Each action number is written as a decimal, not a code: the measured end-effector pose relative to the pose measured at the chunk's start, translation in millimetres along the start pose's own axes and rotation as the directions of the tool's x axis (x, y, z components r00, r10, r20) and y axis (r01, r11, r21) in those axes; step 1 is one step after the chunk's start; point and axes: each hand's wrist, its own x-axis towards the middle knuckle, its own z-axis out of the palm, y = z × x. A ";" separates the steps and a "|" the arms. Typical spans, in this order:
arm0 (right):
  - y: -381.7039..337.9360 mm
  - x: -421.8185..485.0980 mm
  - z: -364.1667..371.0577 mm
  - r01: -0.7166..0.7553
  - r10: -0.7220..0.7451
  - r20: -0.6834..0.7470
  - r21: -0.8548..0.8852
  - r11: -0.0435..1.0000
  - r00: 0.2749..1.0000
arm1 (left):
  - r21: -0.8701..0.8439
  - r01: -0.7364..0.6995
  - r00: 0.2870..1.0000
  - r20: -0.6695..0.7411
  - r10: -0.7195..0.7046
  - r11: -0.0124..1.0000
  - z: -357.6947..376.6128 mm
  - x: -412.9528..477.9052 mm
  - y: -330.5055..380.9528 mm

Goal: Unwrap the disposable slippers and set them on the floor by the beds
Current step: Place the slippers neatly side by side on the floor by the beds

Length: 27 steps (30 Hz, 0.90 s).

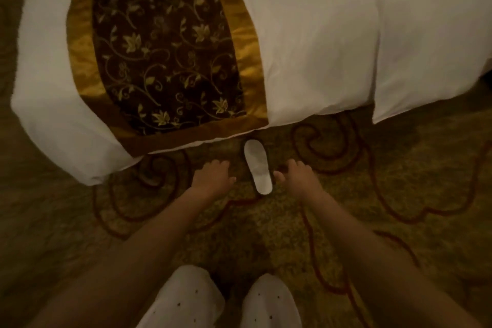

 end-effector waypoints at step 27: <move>74.0 319.9 324.0 0.011 -0.059 -0.129 -0.348 0.937 0.990 | 0.112 -0.041 0.932 -0.355 0.078 0.993 353.6 354.0 -129.4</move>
